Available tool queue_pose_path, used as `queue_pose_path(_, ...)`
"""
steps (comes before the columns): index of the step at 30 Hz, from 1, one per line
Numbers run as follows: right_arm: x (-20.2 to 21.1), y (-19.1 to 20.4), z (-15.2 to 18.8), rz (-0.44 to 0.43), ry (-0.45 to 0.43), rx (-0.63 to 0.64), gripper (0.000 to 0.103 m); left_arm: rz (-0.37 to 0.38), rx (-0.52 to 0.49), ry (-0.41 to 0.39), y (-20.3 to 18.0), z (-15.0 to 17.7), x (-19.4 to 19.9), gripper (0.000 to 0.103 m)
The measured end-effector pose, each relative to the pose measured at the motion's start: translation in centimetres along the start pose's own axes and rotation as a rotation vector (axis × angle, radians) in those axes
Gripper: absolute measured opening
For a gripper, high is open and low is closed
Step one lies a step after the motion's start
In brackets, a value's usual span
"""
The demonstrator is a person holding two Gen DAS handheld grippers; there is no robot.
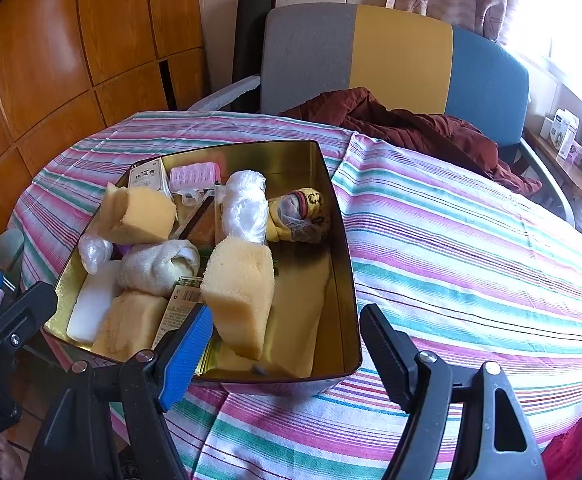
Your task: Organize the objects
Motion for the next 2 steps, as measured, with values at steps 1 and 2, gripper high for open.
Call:
queue_pose_path(1,-0.01,0.03,0.00,-0.001,0.000,0.001,0.077,0.000,-0.001,0.003,0.05,0.04,-0.09,0.103)
queue_pose_path(2,-0.04,0.04,-0.02,-0.002,-0.001,0.001,0.077,0.001,0.000,0.004,0.07,0.06,-0.12,0.103)
Point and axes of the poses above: each gripper's, at about its wrist camera, not at the fingertips, and x roughly against the way its jaws point, y to its left, z to its underside, the point moved 9 cm from there along -x, roughly the way its jaws point, and after that the axes turned 11 degrees about -y, right-handed, at the moved point
